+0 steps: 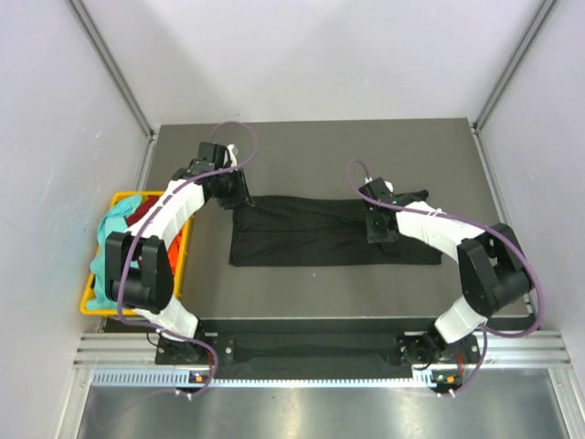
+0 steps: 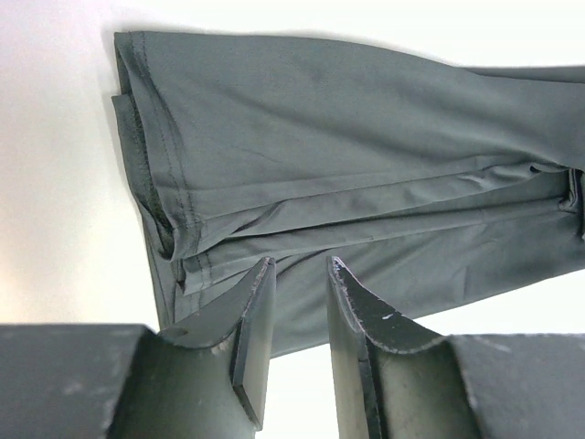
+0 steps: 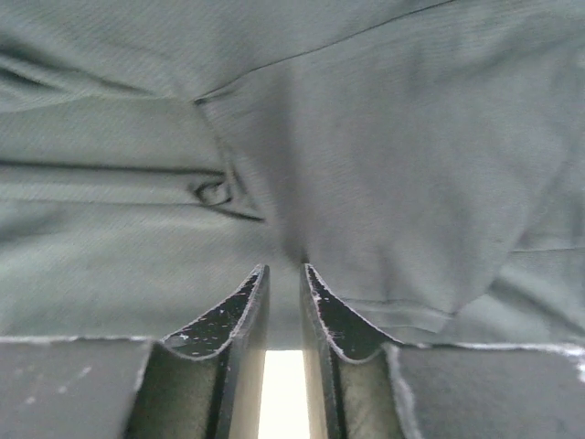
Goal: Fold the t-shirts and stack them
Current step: Fold the tshirt
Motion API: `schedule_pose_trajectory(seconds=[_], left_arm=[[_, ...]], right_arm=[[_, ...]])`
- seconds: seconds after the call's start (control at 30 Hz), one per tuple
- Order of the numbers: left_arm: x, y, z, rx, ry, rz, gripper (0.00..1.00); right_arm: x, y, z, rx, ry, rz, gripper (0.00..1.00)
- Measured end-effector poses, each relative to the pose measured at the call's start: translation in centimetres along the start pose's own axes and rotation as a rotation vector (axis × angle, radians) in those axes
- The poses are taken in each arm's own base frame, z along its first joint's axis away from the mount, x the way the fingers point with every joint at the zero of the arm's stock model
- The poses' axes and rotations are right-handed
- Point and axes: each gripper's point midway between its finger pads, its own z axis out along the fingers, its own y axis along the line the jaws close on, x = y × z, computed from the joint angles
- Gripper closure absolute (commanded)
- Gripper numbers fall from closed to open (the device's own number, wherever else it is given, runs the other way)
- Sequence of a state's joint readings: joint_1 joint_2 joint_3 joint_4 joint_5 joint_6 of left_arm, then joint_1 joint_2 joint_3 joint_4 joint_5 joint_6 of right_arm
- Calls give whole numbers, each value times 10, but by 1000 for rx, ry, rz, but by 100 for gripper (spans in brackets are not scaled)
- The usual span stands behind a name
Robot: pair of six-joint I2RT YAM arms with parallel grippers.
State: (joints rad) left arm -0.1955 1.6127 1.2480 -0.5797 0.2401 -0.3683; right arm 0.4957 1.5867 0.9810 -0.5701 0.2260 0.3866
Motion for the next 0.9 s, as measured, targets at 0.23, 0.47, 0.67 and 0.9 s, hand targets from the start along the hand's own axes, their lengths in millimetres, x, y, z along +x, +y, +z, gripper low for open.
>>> schedule_pose_trajectory(seconds=[0.23,0.47,0.67,0.9], left_arm=[[-1,2,0,-14,-5,2,66],[-1,4,0,-23,-8,2,66],[-2,6,0,-30,-12,5,67],[-3,8,0,-45,-17,5,66]], right_arm=[[-2,-10,4,61,-12,-16,76],[-3,-11,6,70,-17,-32,73],[-3,-7,8,67,-23,-54,73],[-2,-7,12,73,-17,-71,84]])
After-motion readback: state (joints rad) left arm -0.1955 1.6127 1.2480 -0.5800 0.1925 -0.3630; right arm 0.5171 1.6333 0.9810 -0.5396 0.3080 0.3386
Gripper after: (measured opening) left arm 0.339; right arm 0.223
